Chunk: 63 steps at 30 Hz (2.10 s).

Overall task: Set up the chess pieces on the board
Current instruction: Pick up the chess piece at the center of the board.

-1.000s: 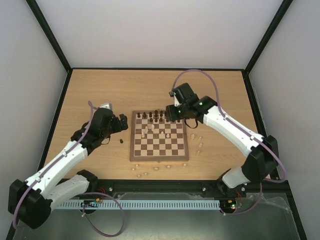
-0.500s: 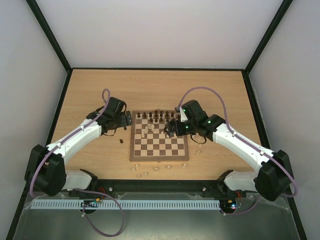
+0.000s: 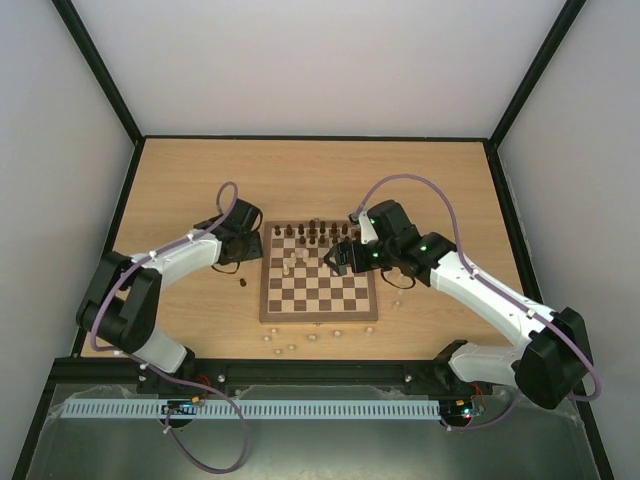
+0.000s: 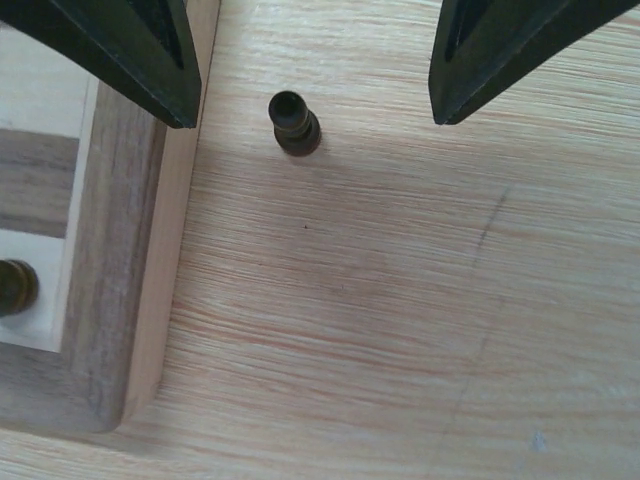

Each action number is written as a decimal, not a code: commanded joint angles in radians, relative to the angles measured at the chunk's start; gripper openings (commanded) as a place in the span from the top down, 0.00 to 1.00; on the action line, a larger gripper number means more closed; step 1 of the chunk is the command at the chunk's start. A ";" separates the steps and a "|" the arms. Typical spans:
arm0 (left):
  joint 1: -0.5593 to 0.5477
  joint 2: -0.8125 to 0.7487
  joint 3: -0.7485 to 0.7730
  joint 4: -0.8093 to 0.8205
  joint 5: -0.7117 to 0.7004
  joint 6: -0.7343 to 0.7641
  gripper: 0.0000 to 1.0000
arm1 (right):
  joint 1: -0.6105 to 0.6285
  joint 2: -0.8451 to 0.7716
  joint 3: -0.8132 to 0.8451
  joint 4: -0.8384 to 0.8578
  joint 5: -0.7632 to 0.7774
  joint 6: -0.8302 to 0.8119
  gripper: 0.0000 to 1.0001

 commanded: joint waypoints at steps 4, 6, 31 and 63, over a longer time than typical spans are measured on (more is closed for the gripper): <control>0.004 0.075 0.029 0.030 -0.012 0.008 0.44 | 0.003 -0.026 -0.019 0.006 -0.017 0.004 0.04; 0.005 0.096 0.033 0.036 -0.001 0.016 0.49 | 0.003 -0.025 -0.021 0.008 -0.015 0.004 0.04; 0.003 0.100 0.057 -0.006 -0.009 0.020 0.57 | 0.003 0.001 -0.026 0.016 -0.012 0.004 0.06; -0.024 0.141 0.050 0.000 0.005 0.017 0.82 | 0.003 0.006 -0.032 0.020 -0.015 0.005 0.08</control>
